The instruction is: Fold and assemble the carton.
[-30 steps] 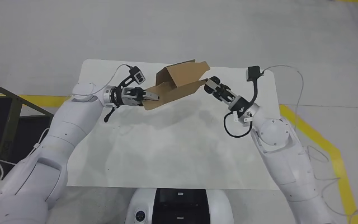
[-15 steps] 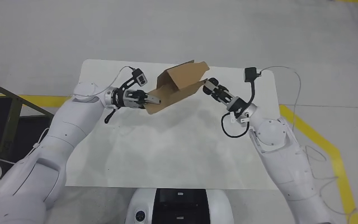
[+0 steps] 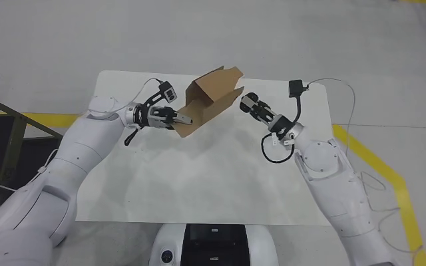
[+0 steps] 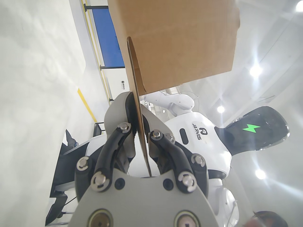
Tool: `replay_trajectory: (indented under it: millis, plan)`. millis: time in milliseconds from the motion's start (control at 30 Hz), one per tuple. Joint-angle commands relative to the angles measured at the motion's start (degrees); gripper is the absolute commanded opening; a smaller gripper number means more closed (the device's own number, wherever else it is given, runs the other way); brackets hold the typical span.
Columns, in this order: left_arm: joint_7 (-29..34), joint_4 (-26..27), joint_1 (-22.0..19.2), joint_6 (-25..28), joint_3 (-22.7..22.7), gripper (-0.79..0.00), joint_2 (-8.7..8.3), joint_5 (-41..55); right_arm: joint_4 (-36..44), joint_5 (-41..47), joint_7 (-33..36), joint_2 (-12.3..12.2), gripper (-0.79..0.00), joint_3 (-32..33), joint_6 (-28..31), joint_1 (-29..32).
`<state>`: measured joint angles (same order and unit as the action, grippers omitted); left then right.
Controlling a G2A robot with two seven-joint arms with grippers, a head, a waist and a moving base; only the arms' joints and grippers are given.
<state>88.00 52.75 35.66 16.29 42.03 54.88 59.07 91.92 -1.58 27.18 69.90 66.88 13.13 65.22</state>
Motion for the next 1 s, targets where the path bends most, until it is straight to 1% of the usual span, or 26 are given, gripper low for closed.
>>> replay_trajectory:
  millis: [0,133,167,233,267,300,333,367,500,633,733,767,967]
  plan:
    - [0.0,-0.9,0.0,0.0,0.5,-0.785,-0.09,0.5,0.0,1.7,1.6,-0.1,-0.776,0.5,0.5,0.5]
    - [0.0,-1.5,0.0,0.0,1.2,-0.785,-0.32,0.6,0.0,6.1,6.0,-0.4,-0.61,1.5,1.1,1.5]
    - [0.0,-1.5,0.0,0.0,1.3,-0.785,-0.39,0.5,0.0,7.5,7.2,-0.4,-0.557,1.6,1.1,1.7]
    - [0.0,-1.1,0.0,0.0,1.3,-0.785,-0.57,0.1,-0.1,10.2,9.5,-0.5,-0.428,2.1,0.9,1.8]
    - [0.0,-0.7,0.0,0.0,1.1,-0.785,-0.7,-0.4,-0.3,11.6,10.8,-0.5,-0.397,2.2,1.5,1.8]
    - [0.0,-0.3,0.1,0.0,0.8,-0.785,-0.85,-0.8,-0.2,11.6,12.4,-0.6,-0.151,2.2,2.7,1.5]
    - [0.0,0.3,0.1,0.0,0.3,-0.785,-1.03,-1.1,-0.5,11.0,13.7,-0.7,-0.043,2.3,4.4,1.2]
    - [0.0,0.9,0.1,0.0,-0.3,-0.785,-1.24,-1.5,-0.9,11.0,14.8,-0.7,-0.006,2.2,6.2,1.1]
    - [0.0,2.6,-0.5,0.0,-3.3,-0.785,-2.24,-1.9,-2.9,11.0,18.7,-0.9,0.0,2.1,14.0,0.4]
    - [0.0,3.0,-1.6,0.0,-5.6,-0.785,-3.48,-0.3,-4.9,12.6,20.5,-1.2,0.0,3.3,18.2,-0.1]
    - [0.0,4.1,-2.6,-0.2,-8.0,-0.785,-4.65,0.8,-6.0,14.8,23.1,-1.5,0.0,4.1,19.4,-0.4]
    - [0.0,4.3,-2.8,-0.2,-8.3,-0.785,-4.79,1.0,-6.2,15.1,23.4,-1.6,0.0,4.2,19.4,-0.4]
    - [0.0,4.3,-2.8,-0.2,-8.3,-0.785,-4.79,1.0,-6.2,15.1,23.4,-1.6,0.0,4.2,19.4,-0.4]
